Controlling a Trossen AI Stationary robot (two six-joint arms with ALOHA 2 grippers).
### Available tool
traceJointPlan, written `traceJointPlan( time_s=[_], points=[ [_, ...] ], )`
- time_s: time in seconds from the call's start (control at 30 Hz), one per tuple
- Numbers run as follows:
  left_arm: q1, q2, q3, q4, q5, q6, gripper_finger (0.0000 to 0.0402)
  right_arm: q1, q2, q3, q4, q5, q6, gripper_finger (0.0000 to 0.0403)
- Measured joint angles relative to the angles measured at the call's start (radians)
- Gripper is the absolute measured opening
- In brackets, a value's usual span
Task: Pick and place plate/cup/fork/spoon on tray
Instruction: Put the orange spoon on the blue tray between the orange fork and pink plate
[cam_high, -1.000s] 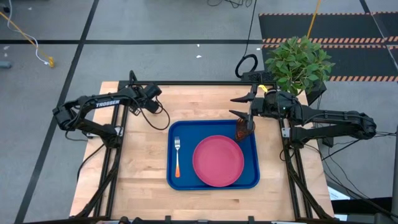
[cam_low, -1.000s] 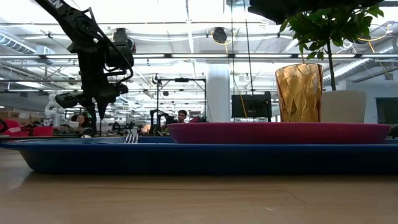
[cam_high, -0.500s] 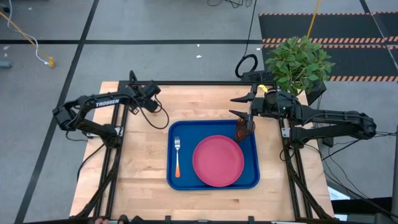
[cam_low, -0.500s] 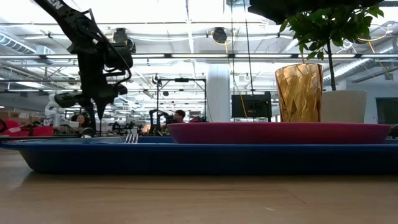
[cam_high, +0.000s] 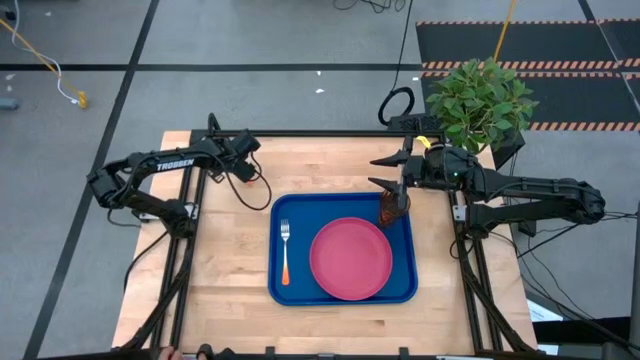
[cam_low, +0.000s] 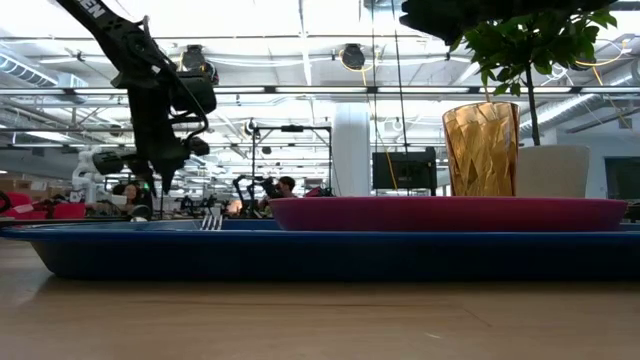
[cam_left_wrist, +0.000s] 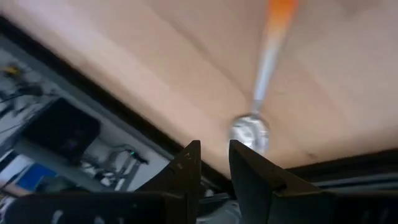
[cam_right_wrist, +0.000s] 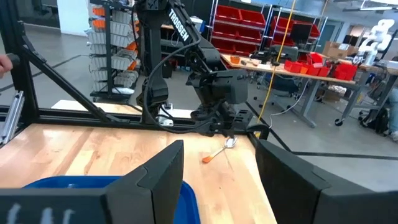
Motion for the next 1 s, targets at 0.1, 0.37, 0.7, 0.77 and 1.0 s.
traceJointPlan(
  time_s=[0.1,0.37,0.7,0.77,1.0],
  points=[
    [-0.001,0.0,0.0,0.037,0.023,-0.018,0.0088,0.0,0.0,0.0,-0.001,0.0,0.007,0.0192],
    [-0.013,0.017,0.0,0.06,0.123,-0.086,0.0088,0.0,0.0,0.0,-0.002,-0.001,0.007,0.0192],
    [0.039,0.1,0.0,0.057,0.123,0.009,0.0088,0.0,0.0,0.0,0.018,-0.001,-0.045,0.0192],
    [0.046,0.11,0.0,0.058,0.123,0.012,0.0088,0.0,0.0,0.0,0.046,-0.001,-0.073,0.0192],
    [0.099,0.116,0.0,0.056,0.164,0.042,0.0088,-0.009,0.0,0.0,0.06,-0.001,-0.161,0.0192]
  ],
)
